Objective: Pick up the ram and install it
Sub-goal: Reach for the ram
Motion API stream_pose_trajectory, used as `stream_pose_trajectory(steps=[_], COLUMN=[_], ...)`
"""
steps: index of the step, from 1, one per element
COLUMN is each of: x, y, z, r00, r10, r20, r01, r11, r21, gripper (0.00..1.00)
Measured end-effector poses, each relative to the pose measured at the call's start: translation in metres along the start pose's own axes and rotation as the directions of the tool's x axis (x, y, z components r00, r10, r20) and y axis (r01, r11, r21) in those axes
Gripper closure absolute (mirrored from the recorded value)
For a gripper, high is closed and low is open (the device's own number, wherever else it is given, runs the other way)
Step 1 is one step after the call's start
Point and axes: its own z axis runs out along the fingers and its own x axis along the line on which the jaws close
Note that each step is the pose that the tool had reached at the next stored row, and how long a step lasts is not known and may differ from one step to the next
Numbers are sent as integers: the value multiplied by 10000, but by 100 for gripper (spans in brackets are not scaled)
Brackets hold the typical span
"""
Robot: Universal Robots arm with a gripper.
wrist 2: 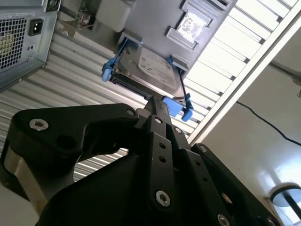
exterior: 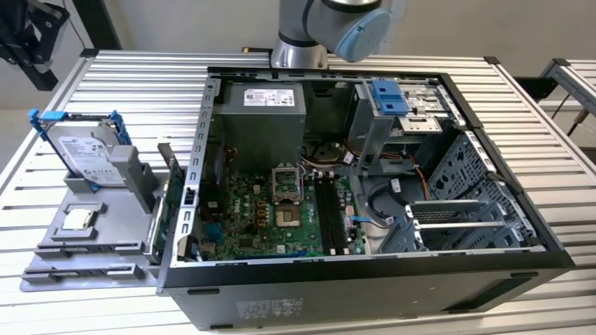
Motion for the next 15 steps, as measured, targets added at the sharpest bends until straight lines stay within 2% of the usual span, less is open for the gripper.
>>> stream_pose_trajectory(steps=[3, 10, 15], x=[65, 75, 68], y=[-5, -12, -97], z=[-1, -2, -6], r00=[10000, 10000, 10000], r10=[-1, -1, -1], r20=[0, 0, 0], r01=[1, 1, 1], r11=[10000, 10000, 10000], r21=[0, -1, -1], gripper=[100, 100, 100])
